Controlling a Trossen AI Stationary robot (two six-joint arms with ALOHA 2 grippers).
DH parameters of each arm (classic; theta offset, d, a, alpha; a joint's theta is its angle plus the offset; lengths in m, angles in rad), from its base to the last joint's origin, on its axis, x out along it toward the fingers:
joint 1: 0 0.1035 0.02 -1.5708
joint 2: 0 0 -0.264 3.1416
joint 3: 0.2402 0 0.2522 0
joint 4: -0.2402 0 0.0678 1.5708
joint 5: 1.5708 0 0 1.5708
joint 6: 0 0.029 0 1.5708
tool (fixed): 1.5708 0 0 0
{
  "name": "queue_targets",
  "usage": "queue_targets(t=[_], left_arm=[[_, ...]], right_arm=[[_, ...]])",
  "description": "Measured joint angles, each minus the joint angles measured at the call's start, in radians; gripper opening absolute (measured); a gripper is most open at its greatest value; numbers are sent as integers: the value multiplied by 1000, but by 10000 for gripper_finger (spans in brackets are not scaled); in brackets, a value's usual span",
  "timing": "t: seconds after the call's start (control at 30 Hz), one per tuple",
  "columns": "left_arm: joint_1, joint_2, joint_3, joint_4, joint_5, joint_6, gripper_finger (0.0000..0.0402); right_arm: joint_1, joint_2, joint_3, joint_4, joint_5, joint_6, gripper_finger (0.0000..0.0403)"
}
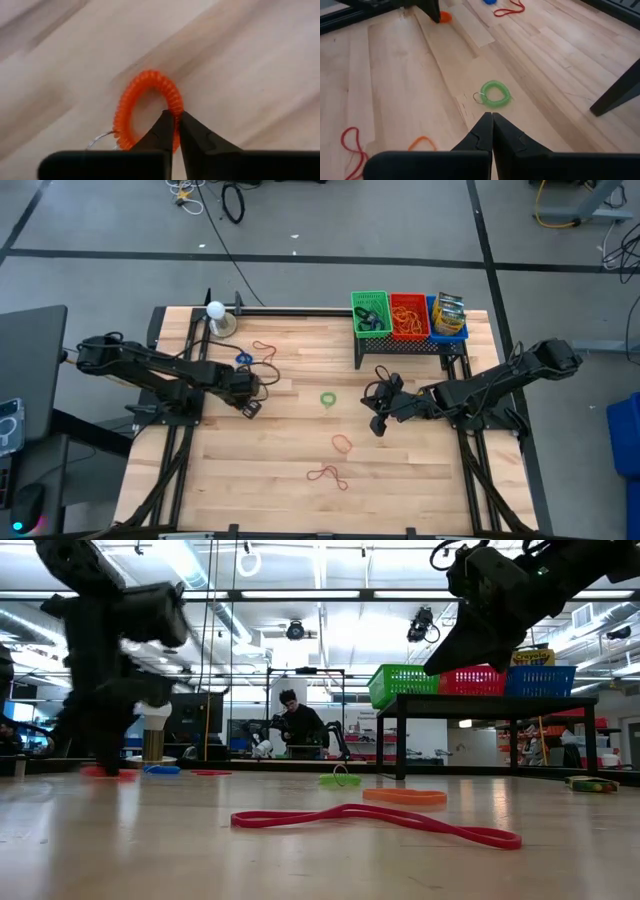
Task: Pick & Place Office Desk Supplies
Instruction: Put the orange spring keychain into the green bin
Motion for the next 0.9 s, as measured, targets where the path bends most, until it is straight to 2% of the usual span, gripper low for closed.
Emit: queue_targets(t=[0.2,0.3,0.47,0.67,0.77,0.9], left_arm=[[0,-33,60,146,16,241,16],[0,-39,75,318,16,301,15],[-2,-8,71,702,31,399,14],[0,139,71,1192,30,474,13],[2,248,71,1453,47,453,13],[0,379,73,1715,56,372,13]], right_arm=[[1,0,0,0,-37,4,5],[1,0,0,-3,-44,27,5],[2,0,0,8,-47,63,5],[2,-1,1,20,-47,115,5],[2,-1,2,44,-51,129,5],[2,-1,2,106,-70,140,5]])
